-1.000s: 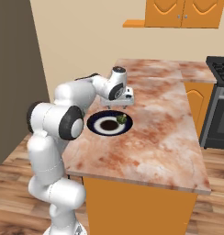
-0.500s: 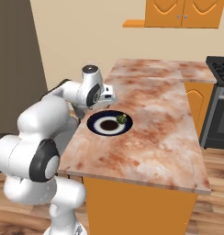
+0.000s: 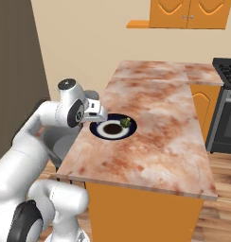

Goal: Take the cheese, steak, and broccoli from the fridge and place them on the plate on the dining counter to create an appetizer plate.

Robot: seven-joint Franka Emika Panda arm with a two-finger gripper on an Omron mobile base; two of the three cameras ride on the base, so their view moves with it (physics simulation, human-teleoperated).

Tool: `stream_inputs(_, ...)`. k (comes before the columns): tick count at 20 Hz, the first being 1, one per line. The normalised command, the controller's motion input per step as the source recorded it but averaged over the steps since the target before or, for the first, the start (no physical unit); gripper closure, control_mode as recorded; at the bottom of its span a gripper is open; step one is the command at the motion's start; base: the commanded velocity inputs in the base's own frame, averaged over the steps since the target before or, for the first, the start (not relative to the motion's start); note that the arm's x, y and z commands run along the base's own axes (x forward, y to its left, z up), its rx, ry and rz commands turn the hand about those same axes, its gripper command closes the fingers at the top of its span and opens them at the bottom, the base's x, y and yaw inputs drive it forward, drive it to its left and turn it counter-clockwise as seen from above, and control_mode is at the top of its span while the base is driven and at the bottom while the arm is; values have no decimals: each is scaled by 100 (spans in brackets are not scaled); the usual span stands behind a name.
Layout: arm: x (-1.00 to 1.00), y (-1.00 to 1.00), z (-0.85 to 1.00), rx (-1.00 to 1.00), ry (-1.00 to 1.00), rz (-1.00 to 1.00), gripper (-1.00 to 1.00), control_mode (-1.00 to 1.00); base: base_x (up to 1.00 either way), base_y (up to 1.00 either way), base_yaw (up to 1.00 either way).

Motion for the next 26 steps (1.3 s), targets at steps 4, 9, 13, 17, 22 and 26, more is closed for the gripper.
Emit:
stream_inputs(4,-19,2,0,0,0,-9,-100,-100,0,0,0)
stream_inputs(9,-6,0,0,0,0,-3,-100,100,-20,0,-4)
stream_inputs(13,0,0,0,0,0,0,-100,100,-53,0,-49)
stream_inputs(17,0,0,0,0,0,0,-100,100,-10,0,-95)
stream_inputs(22,0,0,0,0,0,0,-100,100,0,0,-98)
stream_inputs(26,0,0,0,0,0,0,-100,100,0,0,-98)
